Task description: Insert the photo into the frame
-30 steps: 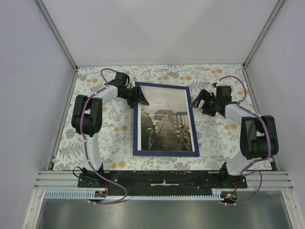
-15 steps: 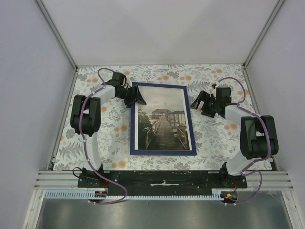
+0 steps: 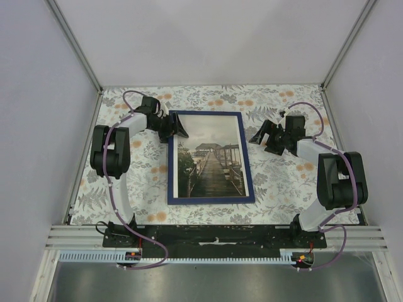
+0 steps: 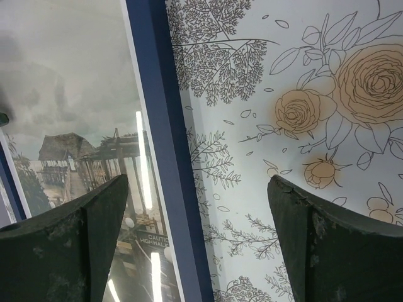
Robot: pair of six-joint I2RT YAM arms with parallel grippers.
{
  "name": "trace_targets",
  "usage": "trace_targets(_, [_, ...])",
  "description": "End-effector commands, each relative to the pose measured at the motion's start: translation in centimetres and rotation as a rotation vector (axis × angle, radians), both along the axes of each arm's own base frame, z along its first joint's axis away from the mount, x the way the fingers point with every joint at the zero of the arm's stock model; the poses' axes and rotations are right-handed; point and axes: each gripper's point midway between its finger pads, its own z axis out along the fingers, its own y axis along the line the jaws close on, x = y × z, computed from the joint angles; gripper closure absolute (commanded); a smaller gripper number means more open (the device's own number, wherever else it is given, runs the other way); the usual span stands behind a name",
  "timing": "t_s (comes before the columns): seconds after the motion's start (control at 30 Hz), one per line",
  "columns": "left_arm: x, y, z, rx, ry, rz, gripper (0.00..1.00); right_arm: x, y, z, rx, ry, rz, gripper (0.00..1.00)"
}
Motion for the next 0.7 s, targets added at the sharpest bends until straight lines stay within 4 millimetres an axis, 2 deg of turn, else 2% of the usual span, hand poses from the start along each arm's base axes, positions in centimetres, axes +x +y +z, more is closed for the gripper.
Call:
trace_targets(0.0, [1.8, -0.3, 3.1, -0.101, -0.134, -0.053, 0.20, 0.4, 0.3, 0.2, 0.013, -0.032, 0.020, 0.02])
trace_targets(0.07, [1.8, -0.5, 3.3, -0.143, -0.129, -0.052, 0.20, 0.4, 0.2, 0.2, 0.014, -0.031, 0.020, 0.02])
trace_targets(0.23, [2.3, 0.8, 3.4, -0.147, -0.121, -0.002, 0.18, 0.2, 0.5, 0.2, 0.018, -0.032, 0.030, 0.02])
trace_targets(0.43, [2.9, 3.3, 2.9, -0.029, -0.119, 0.065, 0.18, 0.2, 0.5, 0.1, 0.018, -0.029, 0.032, 0.02])
trace_targets(0.67, [3.0, 4.2, 2.7, 0.030, -0.122, 0.098, 0.17, 0.2, 0.5, 0.2, 0.022, -0.028, 0.035, 0.02])
